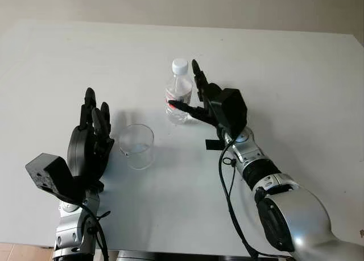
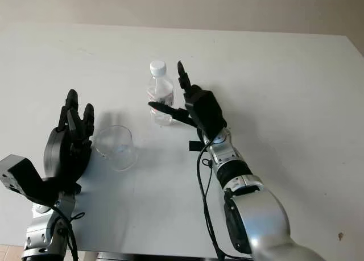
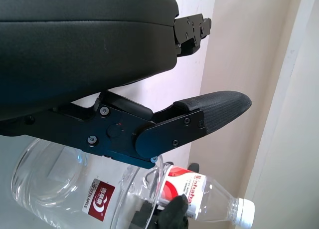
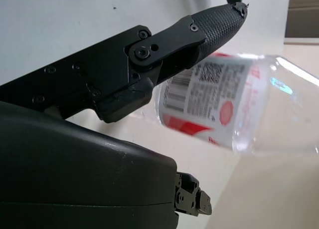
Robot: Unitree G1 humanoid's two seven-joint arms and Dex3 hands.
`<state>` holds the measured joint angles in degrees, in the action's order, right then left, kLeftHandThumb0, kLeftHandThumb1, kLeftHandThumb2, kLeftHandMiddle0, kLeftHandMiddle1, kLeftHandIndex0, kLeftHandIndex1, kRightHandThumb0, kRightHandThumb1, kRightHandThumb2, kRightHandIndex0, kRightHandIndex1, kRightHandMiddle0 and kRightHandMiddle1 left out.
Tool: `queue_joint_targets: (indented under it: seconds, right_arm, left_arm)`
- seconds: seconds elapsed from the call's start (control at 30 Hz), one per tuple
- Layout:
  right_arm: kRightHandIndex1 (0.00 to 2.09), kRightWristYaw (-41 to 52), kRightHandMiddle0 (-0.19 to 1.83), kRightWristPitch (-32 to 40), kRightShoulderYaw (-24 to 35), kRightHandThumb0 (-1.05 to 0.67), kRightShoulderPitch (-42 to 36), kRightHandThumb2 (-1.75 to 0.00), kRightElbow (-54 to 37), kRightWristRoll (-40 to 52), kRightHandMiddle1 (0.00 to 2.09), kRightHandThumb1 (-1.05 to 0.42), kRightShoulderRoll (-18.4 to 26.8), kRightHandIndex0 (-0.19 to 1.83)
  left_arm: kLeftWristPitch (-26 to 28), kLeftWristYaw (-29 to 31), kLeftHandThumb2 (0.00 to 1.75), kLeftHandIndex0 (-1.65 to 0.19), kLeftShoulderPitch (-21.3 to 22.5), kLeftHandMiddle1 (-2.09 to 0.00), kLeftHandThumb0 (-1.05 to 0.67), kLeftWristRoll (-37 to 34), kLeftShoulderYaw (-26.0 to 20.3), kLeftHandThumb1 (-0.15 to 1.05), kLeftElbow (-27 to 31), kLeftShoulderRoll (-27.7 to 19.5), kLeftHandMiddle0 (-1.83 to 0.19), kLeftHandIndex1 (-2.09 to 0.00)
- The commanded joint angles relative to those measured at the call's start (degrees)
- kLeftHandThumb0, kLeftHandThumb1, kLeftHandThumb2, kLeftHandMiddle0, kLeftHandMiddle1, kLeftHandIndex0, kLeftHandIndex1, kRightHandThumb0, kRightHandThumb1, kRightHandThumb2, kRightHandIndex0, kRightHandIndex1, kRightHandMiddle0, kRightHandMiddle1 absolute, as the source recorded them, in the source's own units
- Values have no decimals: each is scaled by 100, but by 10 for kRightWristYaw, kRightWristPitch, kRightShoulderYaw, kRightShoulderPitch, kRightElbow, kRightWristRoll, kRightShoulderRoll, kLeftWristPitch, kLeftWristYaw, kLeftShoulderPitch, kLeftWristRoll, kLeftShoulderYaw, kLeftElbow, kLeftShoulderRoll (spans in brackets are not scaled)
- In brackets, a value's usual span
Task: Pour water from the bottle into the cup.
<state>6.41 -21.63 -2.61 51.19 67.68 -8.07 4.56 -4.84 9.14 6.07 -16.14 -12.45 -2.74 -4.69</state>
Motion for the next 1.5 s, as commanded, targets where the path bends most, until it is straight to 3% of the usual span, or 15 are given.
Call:
queue_joint_targets:
  seconds: [0.0, 0.23, 0.5, 0.73, 0.77, 0.8, 0.83, 0.9, 0.97, 1.07, 1.27, 1.33, 1.47]
  right_arm:
    - [0, 1, -19, -8, -3, -95, 12, -6, 5, -3, 0, -93, -4, -19]
    - [0, 2, -19, -13, -13, -95, 16, -5, 7, -14, 0, -93, -12, -19]
    - [1, 8, -12, -6, 25, -79, 36, -4, 21, 32, 5, -88, -41, -17]
    - [20, -16, 17, 35, 80, -59, 57, -5, 36, 89, 20, -86, -73, 18]
    - [27, -22, 19, 44, 87, -55, 60, -5, 38, 95, 28, -86, -76, 21]
    - [55, -29, 9, 52, 95, -49, 64, -5, 39, 103, 62, -87, -79, 15]
    - [105, -36, -6, 58, 99, -43, 66, -5, 41, 106, 113, -87, -81, 0]
    - [159, -42, -12, 62, 103, -32, 68, -6, 45, 106, 166, -92, -80, -5]
    - [184, -43, -7, 71, 101, -29, 70, -6, 49, 102, 193, -95, -76, 6]
    - [205, -40, 6, 87, 87, -34, 75, -6, 52, 86, 208, -98, -69, 35]
    - [209, 4, 57, 63, 53, -31, 70, -6, 52, 44, 209, -103, -59, 97]
    - [209, 16, 76, 48, 43, -29, 68, -8, 52, 32, 209, -104, -57, 102]
    - [209, 30, 89, 46, 31, -30, 70, -10, 53, 16, 209, -105, -52, 94]
  left_arm:
    - [1, 2, 73, 14, 0, -6, -77, -3, 0, 105, 2, 0, 8, -6]
    - [-4, -3, 74, 14, -2, -5, -77, 5, 5, 105, 0, 4, 8, -6]
    - [-7, -6, 75, 15, 0, -5, -77, 10, 8, 105, -3, 9, 9, -5]
    - [-15, -5, 74, 15, 1, -5, -77, 10, 8, 105, -8, 10, 10, -5]
    - [-14, -8, 74, 15, 0, -5, -77, 10, 7, 105, -6, 10, 10, -5]
    - [-14, -10, 74, 15, 0, -6, -77, 10, 6, 105, -5, 11, 9, -5]
    - [-14, -12, 73, 14, 0, -6, -77, 10, 6, 105, -4, 12, 9, -6]
    - [-13, -13, 73, 14, -1, -6, -77, 10, 6, 105, -2, 12, 8, -6]
    - [-12, -16, 72, 14, -1, -6, -77, 9, 5, 105, 0, 11, 8, -6]
    - [-9, -19, 72, 14, -1, -6, -77, 8, 3, 105, 4, 10, 8, -6]
    - [-8, -22, 71, 13, 0, -6, -77, 3, -1, 105, 5, 10, 7, -6]
    - [-9, -22, 71, 13, 0, -6, -77, 2, -2, 105, 4, 12, 7, -6]
    - [-8, -26, 71, 13, -1, -6, -77, 3, -1, 105, 6, 15, 6, -6]
